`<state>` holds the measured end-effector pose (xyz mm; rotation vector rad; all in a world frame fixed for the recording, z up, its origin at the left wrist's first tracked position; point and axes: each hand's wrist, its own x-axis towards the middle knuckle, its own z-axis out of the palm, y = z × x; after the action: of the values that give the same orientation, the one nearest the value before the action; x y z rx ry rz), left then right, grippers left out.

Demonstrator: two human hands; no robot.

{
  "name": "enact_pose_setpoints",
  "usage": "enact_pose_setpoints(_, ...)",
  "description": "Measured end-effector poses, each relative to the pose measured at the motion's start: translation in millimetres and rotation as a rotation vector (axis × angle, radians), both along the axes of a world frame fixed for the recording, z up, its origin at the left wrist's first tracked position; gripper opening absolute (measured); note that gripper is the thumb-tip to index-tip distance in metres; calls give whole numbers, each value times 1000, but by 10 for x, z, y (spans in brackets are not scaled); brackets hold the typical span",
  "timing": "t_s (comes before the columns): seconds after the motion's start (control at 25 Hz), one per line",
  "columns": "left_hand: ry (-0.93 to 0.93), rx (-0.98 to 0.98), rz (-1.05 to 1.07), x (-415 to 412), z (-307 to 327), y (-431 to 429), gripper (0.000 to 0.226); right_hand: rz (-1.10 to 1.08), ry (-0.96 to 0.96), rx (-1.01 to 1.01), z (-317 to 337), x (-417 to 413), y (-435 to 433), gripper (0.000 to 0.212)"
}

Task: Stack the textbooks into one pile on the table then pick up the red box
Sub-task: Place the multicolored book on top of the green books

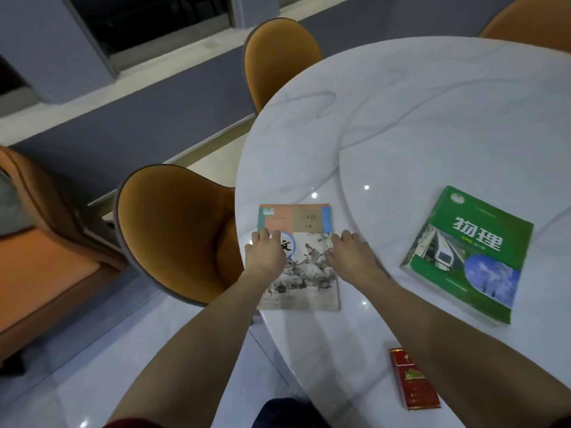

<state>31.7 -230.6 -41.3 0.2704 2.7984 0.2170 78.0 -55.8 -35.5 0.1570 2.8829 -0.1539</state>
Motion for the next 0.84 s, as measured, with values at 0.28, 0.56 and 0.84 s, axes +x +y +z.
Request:
enact_pose_setpoints(0.28,-59,196,310,72,-194,-47,51,-341,-68,-360,-249,108,-226,37)
enact_pose_setpoints(0.56,-120,552,715,-59,-147,-121,48,-550,-80,-528,-362,93,-250,44)
enact_pose_setpoints(0.84,-380,892,634,60,-30,-242,47,-714,-47,-742,-309,98,-128,32)
